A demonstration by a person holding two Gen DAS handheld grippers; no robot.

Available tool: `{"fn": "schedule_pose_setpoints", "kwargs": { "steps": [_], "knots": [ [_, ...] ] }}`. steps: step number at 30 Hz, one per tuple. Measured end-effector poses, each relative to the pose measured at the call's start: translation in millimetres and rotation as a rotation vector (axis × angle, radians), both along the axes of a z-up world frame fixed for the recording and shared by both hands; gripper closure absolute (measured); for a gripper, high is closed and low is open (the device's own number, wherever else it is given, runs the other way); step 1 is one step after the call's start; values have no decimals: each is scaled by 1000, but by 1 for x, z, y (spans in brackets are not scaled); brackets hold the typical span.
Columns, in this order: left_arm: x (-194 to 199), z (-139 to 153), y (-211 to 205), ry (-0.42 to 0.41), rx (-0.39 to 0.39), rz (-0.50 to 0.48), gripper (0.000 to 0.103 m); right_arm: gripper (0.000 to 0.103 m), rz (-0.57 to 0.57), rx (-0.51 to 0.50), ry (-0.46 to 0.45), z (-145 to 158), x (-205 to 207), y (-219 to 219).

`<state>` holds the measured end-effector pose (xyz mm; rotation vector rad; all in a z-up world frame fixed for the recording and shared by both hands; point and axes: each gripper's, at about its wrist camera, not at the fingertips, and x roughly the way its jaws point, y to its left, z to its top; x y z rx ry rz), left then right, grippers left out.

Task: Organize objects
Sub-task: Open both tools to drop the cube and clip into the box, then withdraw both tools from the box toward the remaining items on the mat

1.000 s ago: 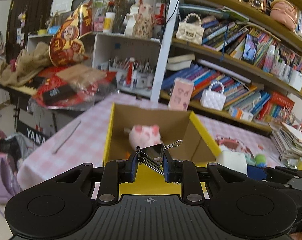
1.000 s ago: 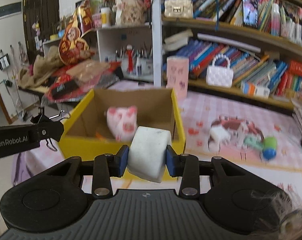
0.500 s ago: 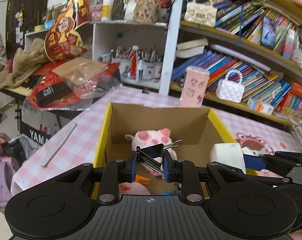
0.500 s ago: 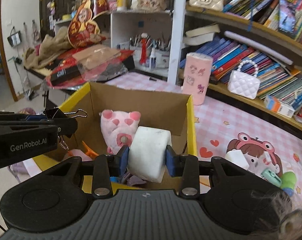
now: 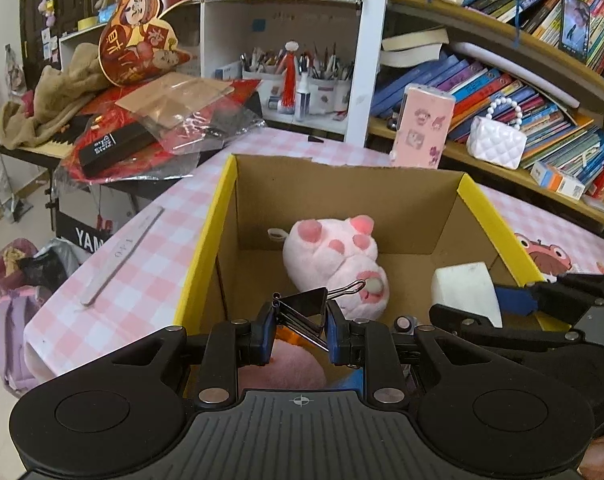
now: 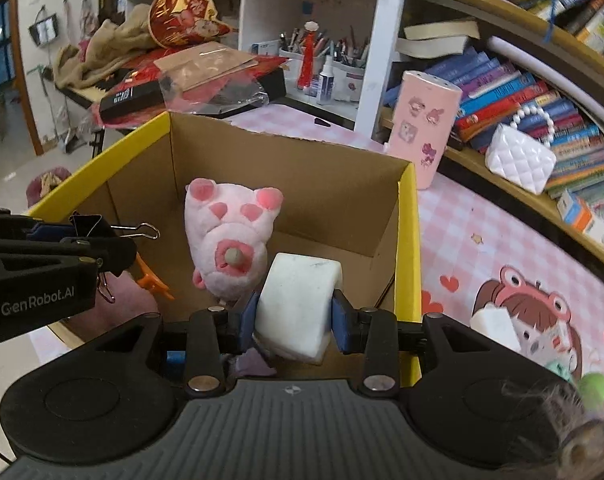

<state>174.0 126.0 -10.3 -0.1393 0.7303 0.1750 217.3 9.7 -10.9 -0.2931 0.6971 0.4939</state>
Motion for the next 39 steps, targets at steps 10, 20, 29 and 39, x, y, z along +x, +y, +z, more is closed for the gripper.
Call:
{"fn": "schedule_pose_setpoints", "kwargs": {
  "steps": [10, 20, 29, 39],
  "knots": [
    [-2, 3, -1, -19, 7, 16, 70, 54, -8, 35, -7, 4, -2, -4],
    [-32, 32, -3, -133, -8, 11, 55, 54, -36, 100, -90, 35, -38, -19],
    [-71, 40, -9, -161, -18, -8, 44, 54, -60, 114, -131, 49, -82, -31],
    [-112, 37, -11, -140, -15, -20, 25, 54, -69, 79, -114, 40, -135, -40]
  ]
}}
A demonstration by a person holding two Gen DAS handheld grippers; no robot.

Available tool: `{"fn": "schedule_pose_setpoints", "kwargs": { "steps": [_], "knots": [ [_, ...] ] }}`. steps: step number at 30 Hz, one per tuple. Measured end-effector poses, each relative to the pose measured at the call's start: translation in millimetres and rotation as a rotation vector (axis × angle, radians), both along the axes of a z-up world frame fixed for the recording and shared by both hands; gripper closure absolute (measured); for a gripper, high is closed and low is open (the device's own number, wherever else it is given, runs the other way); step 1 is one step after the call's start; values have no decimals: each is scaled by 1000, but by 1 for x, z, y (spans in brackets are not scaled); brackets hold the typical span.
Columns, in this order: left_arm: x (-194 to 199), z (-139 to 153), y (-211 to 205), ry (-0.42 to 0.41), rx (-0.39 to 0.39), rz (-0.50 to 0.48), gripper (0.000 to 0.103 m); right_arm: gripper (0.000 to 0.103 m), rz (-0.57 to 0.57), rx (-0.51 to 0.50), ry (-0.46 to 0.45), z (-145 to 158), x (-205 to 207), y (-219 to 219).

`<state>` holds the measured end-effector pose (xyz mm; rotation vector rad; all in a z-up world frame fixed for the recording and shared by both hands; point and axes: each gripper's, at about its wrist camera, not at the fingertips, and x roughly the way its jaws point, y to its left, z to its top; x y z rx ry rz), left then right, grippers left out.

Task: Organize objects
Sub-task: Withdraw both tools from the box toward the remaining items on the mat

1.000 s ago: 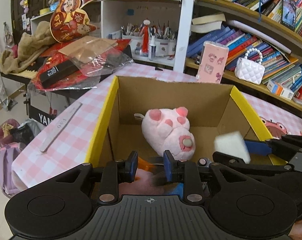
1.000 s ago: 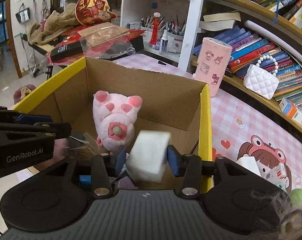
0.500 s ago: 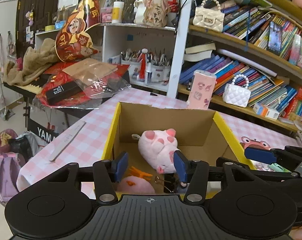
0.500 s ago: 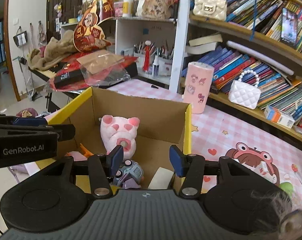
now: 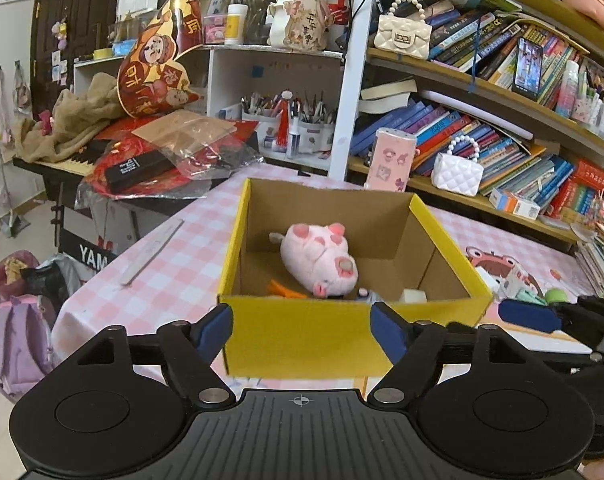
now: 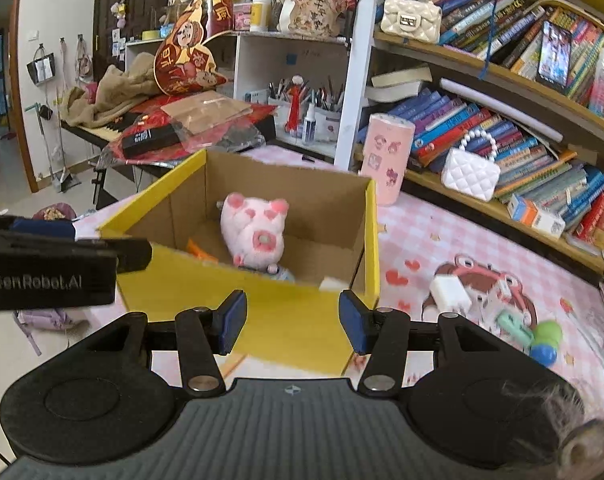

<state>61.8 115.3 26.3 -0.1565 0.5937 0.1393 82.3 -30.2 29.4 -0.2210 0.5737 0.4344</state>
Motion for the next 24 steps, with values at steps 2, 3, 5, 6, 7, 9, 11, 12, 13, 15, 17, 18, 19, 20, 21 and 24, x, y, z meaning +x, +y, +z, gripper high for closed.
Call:
{"fn": "schedule_pose_setpoints", "kwargs": {
  "steps": [2, 3, 5, 6, 7, 9, 11, 12, 13, 15, 17, 18, 19, 20, 21, 24],
  "knots": [
    [-7, -2, 0, 9, 2, -1, 24, 54, -11, 3, 11, -3, -8, -2],
    [-11, -3, -1, 17, 3, -3, 23, 54, -15, 5, 14, -3, -12, -4],
    [-17, -6, -2, 30, 4, -7, 22, 53, -25, 7, 22, -6, -20, -6],
    [-21, -8, -3, 38, 4, -9, 21, 53, -32, 8, 28, -7, -23, -8],
    [-24, -10, -4, 47, 3, -12, 21, 53, -41, 8, 37, -9, -28, -10],
    [-29, -14, -7, 69, 2, -20, 20, 51, -59, 8, 57, -14, -35, -14],
    [-34, -17, -10, 89, 2, -31, 20, 50, -80, 8, 83, -19, -42, -18],
    [-37, -19, -12, 99, 2, -39, 20, 50, -89, 8, 95, -21, -45, -20],
    [-40, -21, -14, 109, 1, -48, 20, 50, -101, 8, 105, -23, -48, -22],
    [-44, -24, -17, 127, 0, -64, 20, 49, -125, 7, 120, -26, -54, -27],
    [-48, -27, -23, 144, 1, -84, 19, 48, -153, 8, 131, -29, -60, -32],
    [-49, -28, -25, 150, 2, -93, 17, 48, -165, 9, 136, -30, -62, -35],
    [-51, -29, -27, 155, 4, -102, 16, 47, -180, 9, 143, -31, -65, -38],
    [-53, -30, -30, 160, 6, -112, 16, 47, -192, 10, 149, -32, -68, -40],
    [-55, -31, -33, 166, 7, -122, 15, 47, -205, 10, 157, -34, -71, -43],
    [-58, -34, -39, 184, 7, -155, 15, 47, -237, 10, 175, -37, -79, -50]
  ]
}}
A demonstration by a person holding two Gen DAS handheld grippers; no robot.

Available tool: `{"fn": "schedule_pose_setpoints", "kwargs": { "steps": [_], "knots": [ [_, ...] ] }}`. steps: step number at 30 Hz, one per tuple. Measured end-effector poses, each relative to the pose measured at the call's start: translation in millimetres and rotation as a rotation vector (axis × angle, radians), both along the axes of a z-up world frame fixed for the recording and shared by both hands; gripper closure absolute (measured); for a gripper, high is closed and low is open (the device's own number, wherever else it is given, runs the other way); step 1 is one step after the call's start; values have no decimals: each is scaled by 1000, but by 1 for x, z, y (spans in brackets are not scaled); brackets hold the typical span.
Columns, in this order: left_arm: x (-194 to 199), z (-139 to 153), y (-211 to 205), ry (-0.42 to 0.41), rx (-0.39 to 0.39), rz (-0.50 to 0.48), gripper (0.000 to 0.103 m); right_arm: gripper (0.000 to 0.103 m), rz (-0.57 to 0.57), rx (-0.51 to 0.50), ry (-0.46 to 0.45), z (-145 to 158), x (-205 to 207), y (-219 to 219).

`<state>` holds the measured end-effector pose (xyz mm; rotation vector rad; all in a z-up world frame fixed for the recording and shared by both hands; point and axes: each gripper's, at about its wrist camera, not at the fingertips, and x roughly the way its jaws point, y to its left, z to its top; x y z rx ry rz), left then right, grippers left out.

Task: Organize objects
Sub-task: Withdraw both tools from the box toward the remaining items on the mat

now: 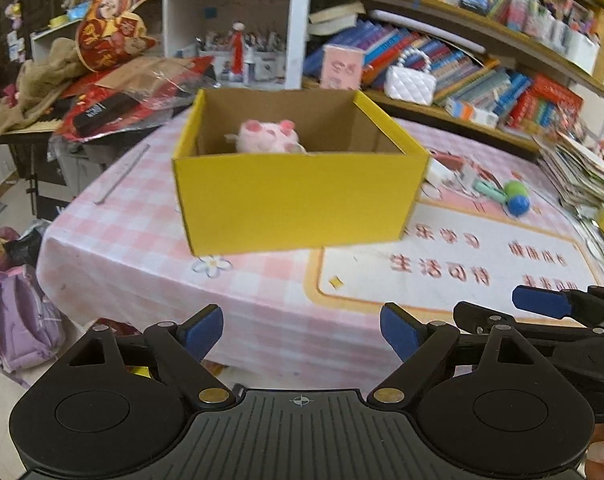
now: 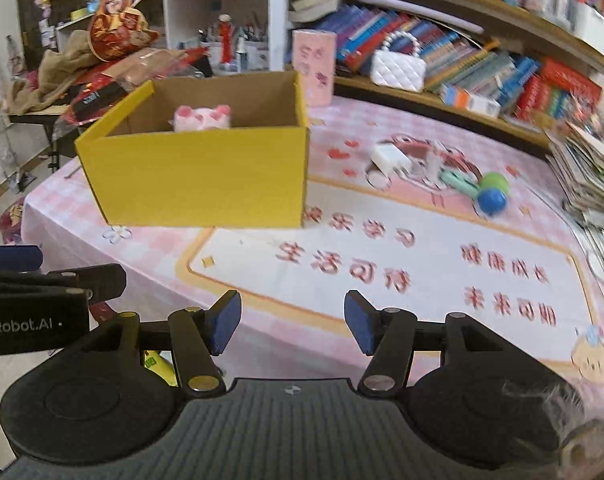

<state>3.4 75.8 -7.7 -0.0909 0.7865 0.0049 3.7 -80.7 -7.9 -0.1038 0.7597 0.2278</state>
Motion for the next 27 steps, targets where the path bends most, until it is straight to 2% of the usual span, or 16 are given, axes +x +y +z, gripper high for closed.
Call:
{"fn": "schedule_pose_setpoints", "kwargs": {
  "steps": [14, 27],
  "knots": [
    [17, -6, -47, 27, -5, -160, 15, 44, -161, -15, 11, -1, -9, -48],
    [70, -10, -118, 51, -18, -290, 15, 44, -293, -31, 32, -3, 25, -120]
  ]
}}
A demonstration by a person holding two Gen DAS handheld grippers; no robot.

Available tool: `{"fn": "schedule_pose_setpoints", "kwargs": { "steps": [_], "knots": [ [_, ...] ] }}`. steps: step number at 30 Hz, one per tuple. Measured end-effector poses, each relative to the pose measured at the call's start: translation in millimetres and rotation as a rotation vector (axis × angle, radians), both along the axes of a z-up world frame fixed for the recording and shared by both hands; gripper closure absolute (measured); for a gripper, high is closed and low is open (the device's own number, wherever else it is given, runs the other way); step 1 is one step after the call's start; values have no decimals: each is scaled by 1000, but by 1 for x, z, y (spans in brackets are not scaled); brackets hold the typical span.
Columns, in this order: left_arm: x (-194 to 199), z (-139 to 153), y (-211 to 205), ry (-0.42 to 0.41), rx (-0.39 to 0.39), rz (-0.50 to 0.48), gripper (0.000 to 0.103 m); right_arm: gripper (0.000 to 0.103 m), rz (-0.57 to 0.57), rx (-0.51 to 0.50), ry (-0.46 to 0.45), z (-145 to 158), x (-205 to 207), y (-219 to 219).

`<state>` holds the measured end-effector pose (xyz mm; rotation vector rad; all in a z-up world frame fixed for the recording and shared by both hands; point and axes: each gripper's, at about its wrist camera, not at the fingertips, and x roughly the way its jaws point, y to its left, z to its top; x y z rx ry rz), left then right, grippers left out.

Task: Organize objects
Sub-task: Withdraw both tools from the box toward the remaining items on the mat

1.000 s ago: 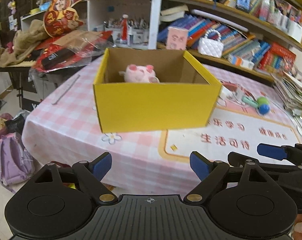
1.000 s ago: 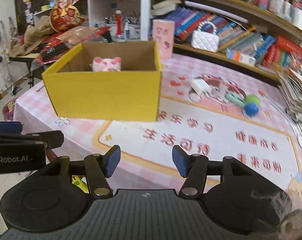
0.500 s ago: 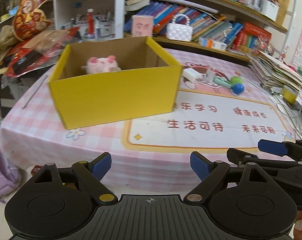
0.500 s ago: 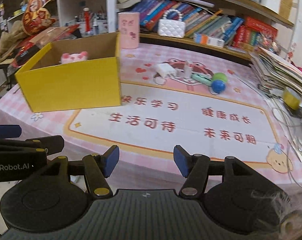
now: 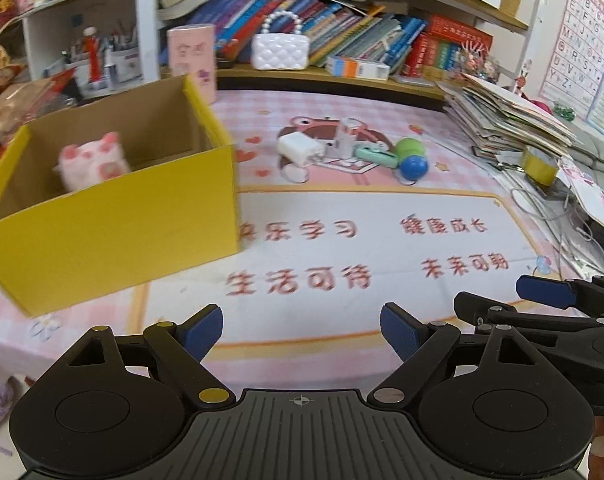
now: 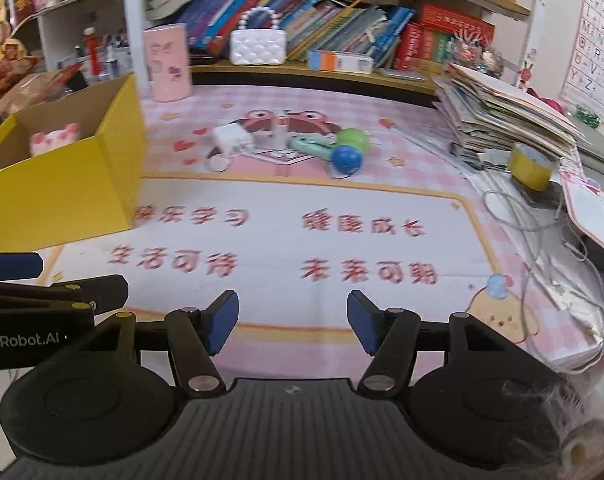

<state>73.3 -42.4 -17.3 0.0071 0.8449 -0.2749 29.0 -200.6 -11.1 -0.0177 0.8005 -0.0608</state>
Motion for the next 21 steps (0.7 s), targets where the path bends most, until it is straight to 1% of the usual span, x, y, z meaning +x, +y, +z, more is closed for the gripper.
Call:
{"fn": "schedule_pose_setpoints", "kwargs": {
  "steps": [8, 15, 19, 21],
  "knots": [
    [36, -7, -30, 15, -11, 14, 15, 43, 7, -11, 25, -3, 38, -33],
    [70, -9, -53, 15, 2, 56, 15, 40, 40, -1, 28, -4, 77, -57],
    [85, -9, -62, 15, 14, 87, 15, 35, 65, 3, 23, -6, 97, -69],
    [94, -10, -65, 19, 17, 109, 15, 35, 82, 5, 20, -7, 107, -75]
  ]
}}
